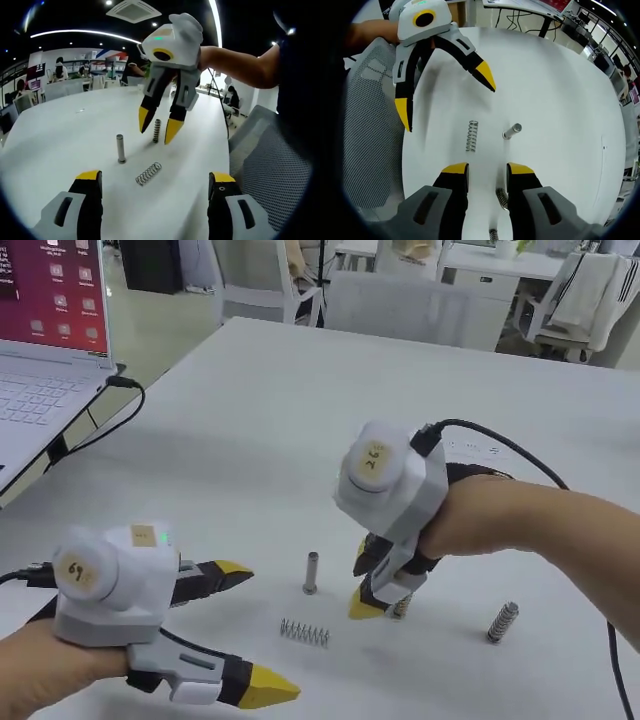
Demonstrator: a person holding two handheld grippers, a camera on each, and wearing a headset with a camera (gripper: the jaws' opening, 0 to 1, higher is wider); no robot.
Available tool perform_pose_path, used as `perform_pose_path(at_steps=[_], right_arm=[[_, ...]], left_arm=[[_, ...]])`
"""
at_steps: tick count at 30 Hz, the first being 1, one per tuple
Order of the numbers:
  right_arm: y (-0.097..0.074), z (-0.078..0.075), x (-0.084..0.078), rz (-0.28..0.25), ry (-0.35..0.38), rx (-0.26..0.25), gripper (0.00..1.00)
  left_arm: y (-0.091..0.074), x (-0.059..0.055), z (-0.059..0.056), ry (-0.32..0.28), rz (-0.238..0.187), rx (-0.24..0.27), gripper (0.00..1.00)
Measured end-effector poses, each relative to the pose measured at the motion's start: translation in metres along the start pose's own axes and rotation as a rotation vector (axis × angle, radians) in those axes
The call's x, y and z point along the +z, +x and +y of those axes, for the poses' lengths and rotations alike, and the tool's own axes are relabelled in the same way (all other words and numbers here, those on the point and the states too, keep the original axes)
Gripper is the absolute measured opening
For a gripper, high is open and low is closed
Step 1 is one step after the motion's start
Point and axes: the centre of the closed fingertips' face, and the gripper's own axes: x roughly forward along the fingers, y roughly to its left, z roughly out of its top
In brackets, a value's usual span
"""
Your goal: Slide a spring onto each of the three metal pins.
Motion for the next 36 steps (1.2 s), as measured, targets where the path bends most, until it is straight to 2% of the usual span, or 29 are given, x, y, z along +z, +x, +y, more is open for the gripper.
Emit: perform_pose_path(at_steps=[17, 36], right_arm=[[0.012, 0.016, 0.014, -0.011, -0.016, 0.016, 0.25], [0.032, 0.023, 0.01, 0.008, 0.023, 0.023, 0.2]], left_arm=[[-0.003, 0.001, -0.001, 0.005, -0.004, 0.005, 0.84], [-0.005, -0.002, -0.002, 0.001, 0.001, 0.003, 0.83]])
